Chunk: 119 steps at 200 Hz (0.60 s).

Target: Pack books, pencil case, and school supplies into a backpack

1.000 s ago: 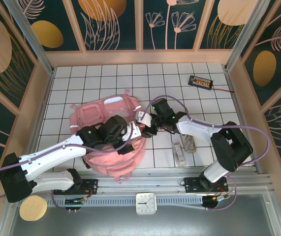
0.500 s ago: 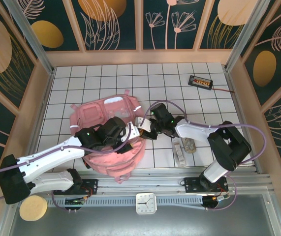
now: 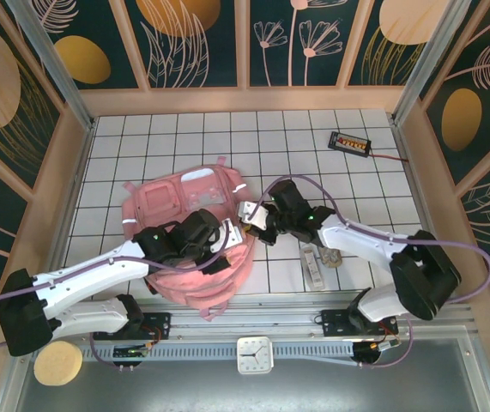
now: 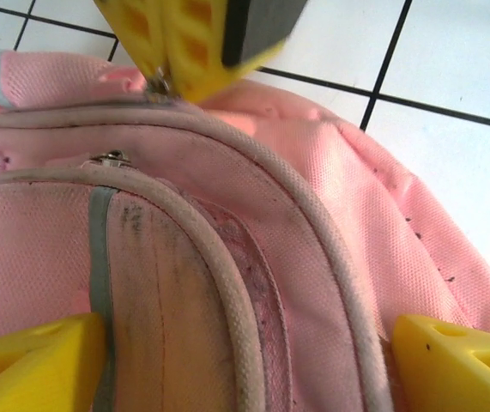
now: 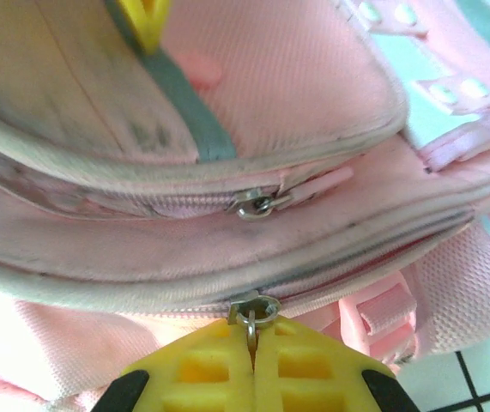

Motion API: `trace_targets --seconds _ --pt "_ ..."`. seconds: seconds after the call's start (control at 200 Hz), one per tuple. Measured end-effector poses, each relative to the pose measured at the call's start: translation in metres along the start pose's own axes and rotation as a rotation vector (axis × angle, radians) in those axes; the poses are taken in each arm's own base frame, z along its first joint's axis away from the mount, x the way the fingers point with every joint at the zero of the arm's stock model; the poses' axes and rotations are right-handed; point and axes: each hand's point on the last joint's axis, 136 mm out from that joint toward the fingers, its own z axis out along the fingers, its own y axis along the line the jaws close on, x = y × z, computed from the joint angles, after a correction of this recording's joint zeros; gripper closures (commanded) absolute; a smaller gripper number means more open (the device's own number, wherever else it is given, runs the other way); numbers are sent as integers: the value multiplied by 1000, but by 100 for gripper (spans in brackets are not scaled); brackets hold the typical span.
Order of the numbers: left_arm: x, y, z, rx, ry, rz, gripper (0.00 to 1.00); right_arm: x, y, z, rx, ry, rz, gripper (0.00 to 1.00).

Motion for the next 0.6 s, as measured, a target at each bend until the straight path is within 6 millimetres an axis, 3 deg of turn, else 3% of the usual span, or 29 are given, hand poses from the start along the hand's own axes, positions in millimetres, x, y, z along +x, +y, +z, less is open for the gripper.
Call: trace_targets --seconds 0.05,0.09,0.115,0.185,0.295,0.49,0.595 --pt "0 0 1 -6 -4 0 17 -2 3 -4 -2 6 2 100" --pt "1 2 2 -15 -8 -4 26 -3 5 -7 -6 15 2 100" --pt "1 3 3 -24 -7 -7 35 -4 8 -8 -11 21 0 100" --pt "3 5 4 -41 -6 -14 75 -6 13 -11 -22 36 -1 100" --pt "0 4 4 -55 -19 -13 99 -1 16 -13 -21 67 4 100" --pt "1 8 -6 -80 -52 -31 100 -1 14 -12 -36 67 7 100" --pt "2 10 -18 -86 -80 -36 100 -3 0 -7 -47 57 20 100"
